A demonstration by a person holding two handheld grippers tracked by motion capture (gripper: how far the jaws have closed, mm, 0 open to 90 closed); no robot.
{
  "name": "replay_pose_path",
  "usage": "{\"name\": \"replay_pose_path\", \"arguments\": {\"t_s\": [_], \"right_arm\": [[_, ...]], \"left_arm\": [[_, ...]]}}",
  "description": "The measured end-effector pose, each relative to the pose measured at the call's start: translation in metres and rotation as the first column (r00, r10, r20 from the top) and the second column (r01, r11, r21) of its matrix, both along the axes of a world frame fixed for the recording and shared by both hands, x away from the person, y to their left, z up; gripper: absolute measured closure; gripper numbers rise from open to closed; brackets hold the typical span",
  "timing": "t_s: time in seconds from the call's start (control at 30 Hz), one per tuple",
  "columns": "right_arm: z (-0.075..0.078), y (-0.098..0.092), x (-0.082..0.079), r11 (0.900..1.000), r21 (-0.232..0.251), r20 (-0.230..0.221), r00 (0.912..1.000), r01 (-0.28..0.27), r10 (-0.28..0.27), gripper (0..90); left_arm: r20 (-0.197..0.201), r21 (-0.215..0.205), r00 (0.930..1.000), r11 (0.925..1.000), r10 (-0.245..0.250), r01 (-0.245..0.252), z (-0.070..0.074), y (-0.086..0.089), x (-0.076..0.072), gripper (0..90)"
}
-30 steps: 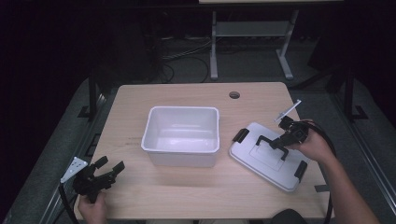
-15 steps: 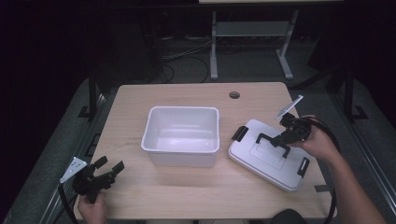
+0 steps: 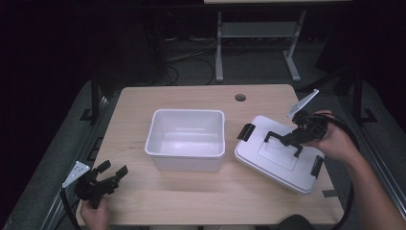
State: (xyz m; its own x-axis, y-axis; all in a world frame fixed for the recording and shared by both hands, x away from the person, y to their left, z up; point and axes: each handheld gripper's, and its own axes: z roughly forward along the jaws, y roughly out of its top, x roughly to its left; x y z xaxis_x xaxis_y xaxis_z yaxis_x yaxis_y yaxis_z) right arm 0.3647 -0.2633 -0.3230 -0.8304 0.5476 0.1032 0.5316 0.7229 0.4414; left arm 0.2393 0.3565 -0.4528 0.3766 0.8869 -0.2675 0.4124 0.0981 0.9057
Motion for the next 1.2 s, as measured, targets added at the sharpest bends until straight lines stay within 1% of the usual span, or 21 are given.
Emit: {"name": "replay_pose_path", "arguments": {"t_s": [0.33, 0.43, 0.47, 0.73, 0.97, 1.07, 1.1, 1.2], "right_arm": [[0.028, 0.003, -0.005, 1.000, -0.001, 0.022, 0.9994, -0.025, 0.025, 84.0], [0.037, 0.006, -0.007, 0.999, -0.007, 0.029, 0.9988, -0.038, 0.038, 84.0], [0.037, 0.006, -0.007, 0.999, -0.007, 0.029, 0.9988, -0.038, 0.038, 84.0], [0.053, 0.013, -0.008, 0.998, -0.007, 0.033, 0.9970, -0.069, 0.070, 83.9], [0.069, 0.024, -0.009, 0.995, 0.003, 0.048, 0.9938, -0.100, 0.100, 84.0], [0.077, 0.034, -0.008, 0.993, 0.003, 0.055, 0.9914, -0.119, 0.119, 84.0], [0.077, 0.034, -0.008, 0.993, 0.003, 0.055, 0.9914, -0.119, 0.119, 84.0], [0.081, 0.042, -0.006, 0.990, 0.006, 0.060, 0.9885, -0.140, 0.139, 84.0]], "left_arm": [[0.002, -0.003, 1.0000, 1.0000, 0.001, -0.001, 0.000, 0.001, 0.000, 13.7], [0.003, 0.003, 1.0000, 1.0000, -0.001, 0.001, 0.000, 0.001, 0.000, 13.7], [0.004, 0.001, 1.0000, 1.0000, 0.000, 0.000, 0.000, 0.001, 0.000, 13.7], [0.003, -0.001, 1.0000, 1.0000, 0.002, -0.002, 0.000, 0.001, 0.000, 13.7], [0.003, -0.007, 1.0000, 1.0000, 0.006, -0.006, 0.000, 0.001, 0.000, 13.7], [0.004, -0.006, 1.0000, 1.0000, 0.004, -0.004, 0.000, 0.001, 0.000, 13.7], [0.004, -0.006, 1.0000, 1.0000, 0.004, -0.004, 0.000, 0.001, 0.000, 13.7], [0.002, -0.006, 1.0000, 1.0000, 0.004, -0.003, 0.000, 0.001, 0.000, 13.7]]}}
